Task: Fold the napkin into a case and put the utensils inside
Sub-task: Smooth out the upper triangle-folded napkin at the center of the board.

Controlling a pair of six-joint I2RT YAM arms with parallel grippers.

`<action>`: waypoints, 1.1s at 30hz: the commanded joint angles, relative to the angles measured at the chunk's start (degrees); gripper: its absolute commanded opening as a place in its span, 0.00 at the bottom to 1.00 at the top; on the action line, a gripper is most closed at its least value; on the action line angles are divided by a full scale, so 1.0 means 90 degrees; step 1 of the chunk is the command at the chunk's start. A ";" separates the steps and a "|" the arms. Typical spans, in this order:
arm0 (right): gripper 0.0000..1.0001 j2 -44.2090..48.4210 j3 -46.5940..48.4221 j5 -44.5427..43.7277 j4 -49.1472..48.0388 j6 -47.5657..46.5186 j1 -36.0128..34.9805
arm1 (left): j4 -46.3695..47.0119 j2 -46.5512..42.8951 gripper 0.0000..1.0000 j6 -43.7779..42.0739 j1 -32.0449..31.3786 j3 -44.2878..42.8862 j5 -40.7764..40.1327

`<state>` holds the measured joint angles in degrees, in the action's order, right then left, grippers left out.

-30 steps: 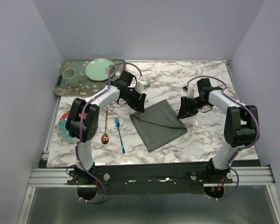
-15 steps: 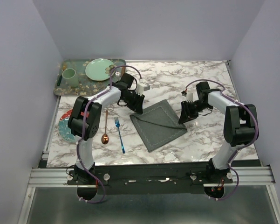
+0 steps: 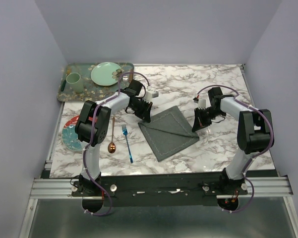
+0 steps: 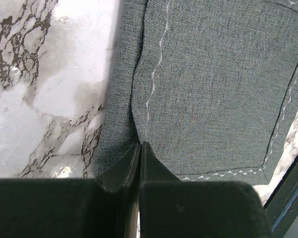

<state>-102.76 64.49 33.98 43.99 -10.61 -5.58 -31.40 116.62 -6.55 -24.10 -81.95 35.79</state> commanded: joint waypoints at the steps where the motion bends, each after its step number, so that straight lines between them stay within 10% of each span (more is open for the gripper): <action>1: 0.01 -0.0086 0.0041 -0.0201 -0.0200 0.0056 -0.0034 | 0.0168 0.0158 0.08 0.0141 0.0090 -0.0093 -0.0090; 13: 0.01 0.0226 -0.0036 -0.0124 -0.0219 0.0046 -0.0034 | 0.0295 0.0080 0.08 0.0151 0.0129 -0.0152 0.0144; 23: 0.30 0.0354 0.0325 0.0609 -0.0122 0.0407 -0.0034 | 0.0422 0.0060 0.08 0.0151 0.0109 -0.0103 0.0232; 33: 0.36 0.0080 0.0198 0.0209 -0.0102 0.0310 -0.0073 | 0.0471 0.0216 0.08 0.0229 0.0070 -0.0181 0.0193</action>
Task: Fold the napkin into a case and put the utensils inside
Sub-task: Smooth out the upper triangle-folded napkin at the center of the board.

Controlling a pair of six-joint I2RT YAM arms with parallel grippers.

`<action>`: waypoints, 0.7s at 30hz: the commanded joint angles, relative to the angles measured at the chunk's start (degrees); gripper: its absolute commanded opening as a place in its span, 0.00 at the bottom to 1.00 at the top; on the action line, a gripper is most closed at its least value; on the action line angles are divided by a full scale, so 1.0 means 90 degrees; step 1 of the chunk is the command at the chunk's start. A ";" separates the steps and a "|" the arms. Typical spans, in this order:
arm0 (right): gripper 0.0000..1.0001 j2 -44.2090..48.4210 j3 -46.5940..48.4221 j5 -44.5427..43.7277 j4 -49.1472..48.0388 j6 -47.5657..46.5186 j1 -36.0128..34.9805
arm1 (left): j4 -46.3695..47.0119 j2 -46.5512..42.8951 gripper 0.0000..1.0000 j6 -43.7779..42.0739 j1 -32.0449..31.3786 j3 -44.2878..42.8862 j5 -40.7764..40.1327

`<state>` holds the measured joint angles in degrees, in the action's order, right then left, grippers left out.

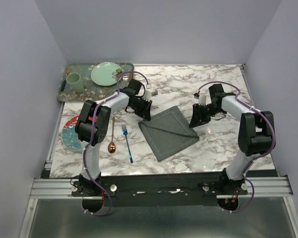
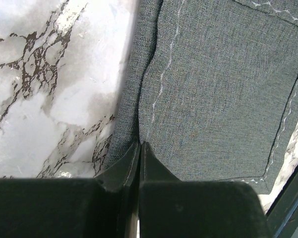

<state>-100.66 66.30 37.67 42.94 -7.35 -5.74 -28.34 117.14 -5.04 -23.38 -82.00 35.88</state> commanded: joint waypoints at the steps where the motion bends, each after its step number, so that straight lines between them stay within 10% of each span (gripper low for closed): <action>1: 0.36 -0.0144 -0.0023 -0.0211 0.0005 -0.0062 -0.0056 | 0.0112 0.0177 0.08 0.0071 -0.0010 -0.0205 0.0135; 21: 0.34 0.0179 -0.0150 0.0727 -0.0698 0.0593 -0.0505 | 0.0004 0.0412 0.18 0.0189 0.0019 -0.0284 0.0193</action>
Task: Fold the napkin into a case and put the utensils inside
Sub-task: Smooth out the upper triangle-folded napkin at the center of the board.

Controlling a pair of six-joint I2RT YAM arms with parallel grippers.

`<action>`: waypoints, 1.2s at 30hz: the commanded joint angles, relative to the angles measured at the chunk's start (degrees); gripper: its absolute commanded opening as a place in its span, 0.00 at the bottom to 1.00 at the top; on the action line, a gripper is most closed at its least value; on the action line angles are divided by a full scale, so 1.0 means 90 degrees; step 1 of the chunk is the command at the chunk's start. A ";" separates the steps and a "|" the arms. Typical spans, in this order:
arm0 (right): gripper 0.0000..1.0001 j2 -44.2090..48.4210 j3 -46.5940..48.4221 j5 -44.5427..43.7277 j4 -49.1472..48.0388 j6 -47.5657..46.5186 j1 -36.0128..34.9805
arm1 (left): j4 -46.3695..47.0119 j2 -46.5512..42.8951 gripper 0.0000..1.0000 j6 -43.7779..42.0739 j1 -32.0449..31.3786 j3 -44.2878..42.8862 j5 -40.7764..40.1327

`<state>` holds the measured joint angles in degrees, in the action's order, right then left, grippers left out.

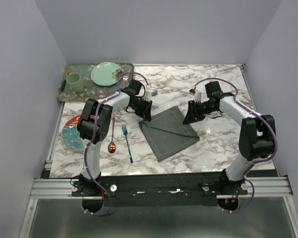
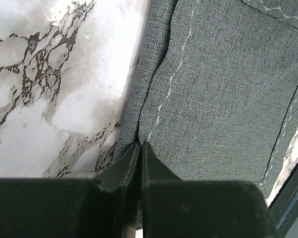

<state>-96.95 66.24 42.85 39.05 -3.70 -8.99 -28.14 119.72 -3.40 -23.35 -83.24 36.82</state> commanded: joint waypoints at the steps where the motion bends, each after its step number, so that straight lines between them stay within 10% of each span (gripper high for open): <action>1: 0.34 -0.0389 -0.0162 0.0103 -0.0276 0.0206 -0.0143 | 0.0050 0.0067 0.25 0.0026 0.0046 -0.0097 0.0176; 10: 0.29 -0.0888 -0.0270 -0.0396 -0.0276 0.0255 -0.0143 | 0.0968 -0.1719 0.53 0.0280 0.0456 0.0869 0.1113; 21: 0.25 -0.1084 -0.0192 -0.0913 -0.0140 0.0285 -0.0143 | 0.1495 -0.1263 0.34 0.1362 0.0202 0.1690 0.2237; 36: 0.24 -0.1103 -0.0192 -0.1372 -0.0003 0.0070 -0.0143 | 0.3839 -0.0411 0.34 0.3677 0.0564 0.2364 0.2607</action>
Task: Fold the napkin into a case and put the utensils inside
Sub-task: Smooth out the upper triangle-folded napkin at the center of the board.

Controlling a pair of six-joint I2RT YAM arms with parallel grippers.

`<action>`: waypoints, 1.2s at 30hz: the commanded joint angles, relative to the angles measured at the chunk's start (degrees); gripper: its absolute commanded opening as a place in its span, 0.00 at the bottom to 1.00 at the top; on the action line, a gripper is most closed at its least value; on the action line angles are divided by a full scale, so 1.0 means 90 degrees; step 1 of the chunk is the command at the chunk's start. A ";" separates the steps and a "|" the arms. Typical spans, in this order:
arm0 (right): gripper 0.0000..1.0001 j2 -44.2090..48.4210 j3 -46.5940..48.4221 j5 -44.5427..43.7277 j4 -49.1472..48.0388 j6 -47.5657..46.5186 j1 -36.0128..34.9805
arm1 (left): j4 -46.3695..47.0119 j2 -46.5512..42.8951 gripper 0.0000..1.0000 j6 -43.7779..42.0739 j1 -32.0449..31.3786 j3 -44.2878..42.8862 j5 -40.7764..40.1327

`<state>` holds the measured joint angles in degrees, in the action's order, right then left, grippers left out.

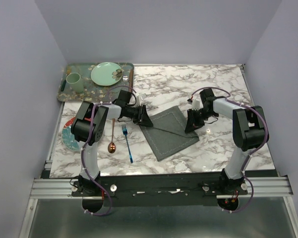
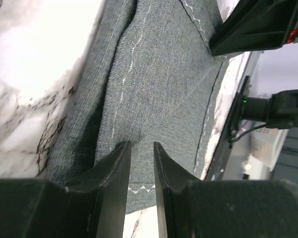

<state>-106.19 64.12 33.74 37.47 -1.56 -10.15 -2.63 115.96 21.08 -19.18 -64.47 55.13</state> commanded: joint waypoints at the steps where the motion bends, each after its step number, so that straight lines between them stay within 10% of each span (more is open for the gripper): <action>1: 0.24 -0.0066 0.0044 -0.0340 0.0172 -0.0178 -0.0015 | 0.1054 -0.0052 0.35 0.1026 0.0100 0.0356 0.0602; 21: 0.33 0.0638 0.0015 0.2422 -0.0452 0.0729 -0.0151 | 0.1787 -0.0268 0.40 0.2111 0.0002 0.0386 0.0037; 36: 0.31 -0.0525 -0.0366 0.1233 -0.0775 0.1179 -0.0054 | 0.1465 0.0767 0.38 0.1915 0.0149 0.0249 -0.0355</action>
<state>-109.06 62.00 49.76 31.53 7.29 -11.53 11.92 119.17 39.75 -18.55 -61.60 54.89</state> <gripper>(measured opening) 0.321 0.380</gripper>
